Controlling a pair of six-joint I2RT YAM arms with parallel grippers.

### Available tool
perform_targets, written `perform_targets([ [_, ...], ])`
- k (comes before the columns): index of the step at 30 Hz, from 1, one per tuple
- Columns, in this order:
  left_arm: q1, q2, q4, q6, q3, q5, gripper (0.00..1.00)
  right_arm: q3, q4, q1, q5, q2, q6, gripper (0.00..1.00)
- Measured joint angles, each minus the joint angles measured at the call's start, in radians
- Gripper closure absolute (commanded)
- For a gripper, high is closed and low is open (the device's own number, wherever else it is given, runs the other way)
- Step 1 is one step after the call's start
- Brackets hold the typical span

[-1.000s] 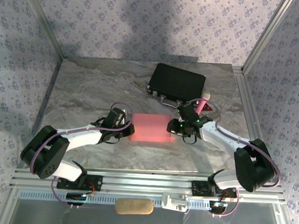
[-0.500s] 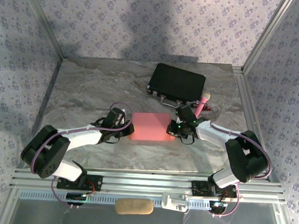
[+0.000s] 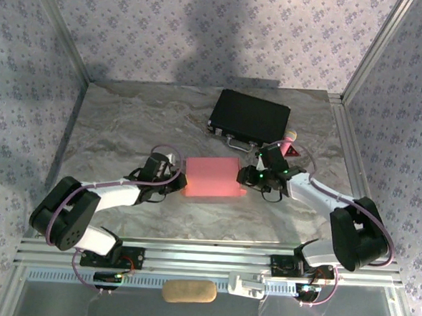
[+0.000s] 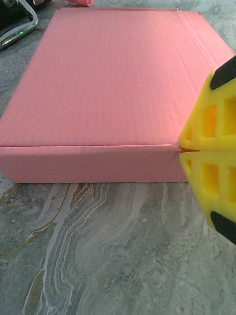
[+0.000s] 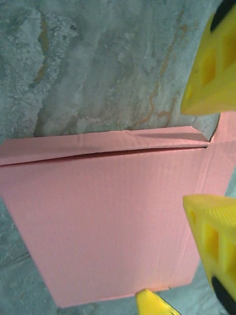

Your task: Fold the paper box

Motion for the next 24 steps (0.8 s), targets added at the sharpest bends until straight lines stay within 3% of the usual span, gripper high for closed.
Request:
perform_targets([
  [5,0.026,0.001,0.059,0.0,-0.033,0.034,1.0,-0.045,0.077,-0.063,-0.136,0.049,-0.007,0.39],
  [11,0.047,0.013,0.129,0.0,-0.063,0.068,1.0,-0.056,0.197,-0.067,-0.27,0.121,-0.007,0.35],
  [19,0.062,0.021,0.158,0.0,-0.073,0.085,1.0,-0.056,0.338,-0.067,-0.379,0.217,0.024,0.38],
  [24,0.073,0.038,0.199,-0.002,-0.081,0.089,1.0,-0.056,0.44,-0.061,-0.414,0.262,0.08,0.46],
])
